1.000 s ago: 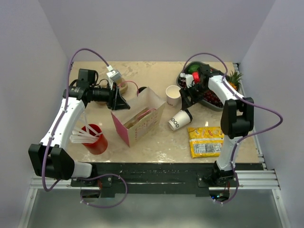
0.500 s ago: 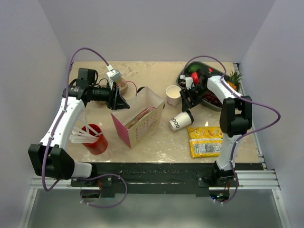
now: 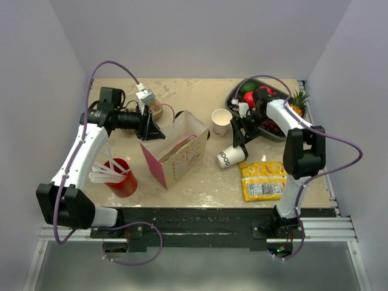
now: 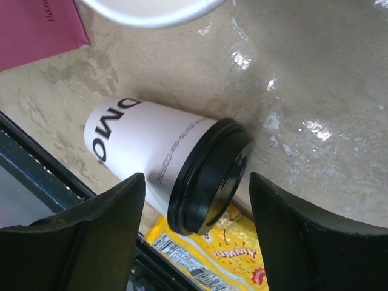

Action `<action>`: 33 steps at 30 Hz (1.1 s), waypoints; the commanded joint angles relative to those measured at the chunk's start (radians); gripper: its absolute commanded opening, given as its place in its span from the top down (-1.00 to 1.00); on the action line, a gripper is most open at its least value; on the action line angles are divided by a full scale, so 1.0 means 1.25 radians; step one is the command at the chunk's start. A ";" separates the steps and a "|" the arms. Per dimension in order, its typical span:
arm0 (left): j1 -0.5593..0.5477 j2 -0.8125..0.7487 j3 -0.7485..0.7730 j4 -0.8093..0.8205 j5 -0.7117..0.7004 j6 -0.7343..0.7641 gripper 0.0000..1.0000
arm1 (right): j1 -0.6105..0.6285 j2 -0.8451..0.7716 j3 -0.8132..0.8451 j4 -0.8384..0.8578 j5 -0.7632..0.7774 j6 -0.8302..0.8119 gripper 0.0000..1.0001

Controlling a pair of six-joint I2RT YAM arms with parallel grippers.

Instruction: Pack the takeout coffee

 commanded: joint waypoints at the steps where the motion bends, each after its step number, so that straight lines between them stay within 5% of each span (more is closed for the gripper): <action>1: 0.005 0.006 0.040 -0.005 0.001 0.028 0.21 | -0.004 -0.059 -0.003 -0.030 -0.031 0.003 -0.47; 8: 0.005 0.007 0.044 -0.023 -0.003 0.062 0.14 | -0.011 -0.011 0.097 -0.201 -0.196 -0.204 -0.57; 12: 0.004 0.019 0.112 -0.057 -0.004 0.109 -0.21 | -0.027 0.003 0.090 -0.183 -0.198 -0.267 -0.62; 14: 0.004 0.019 0.166 -0.059 -0.020 0.117 -0.59 | -0.039 -0.007 0.086 -0.171 -0.209 -0.264 -0.62; 20: 0.000 0.034 0.416 0.032 -0.097 0.038 -0.92 | -0.075 -0.074 0.079 -0.091 -0.248 -0.215 -0.64; 23: -0.074 0.066 0.544 0.014 -0.106 0.057 -0.97 | -0.090 -0.128 0.071 -0.012 -0.231 -0.149 -0.65; 28: -0.312 0.114 0.588 0.004 -0.216 0.066 -1.00 | -0.149 -0.237 0.019 0.204 -0.167 0.047 -0.67; 33: -0.576 0.242 0.620 0.013 -0.412 0.065 -0.99 | -0.201 -0.278 0.008 0.284 -0.124 0.165 -0.69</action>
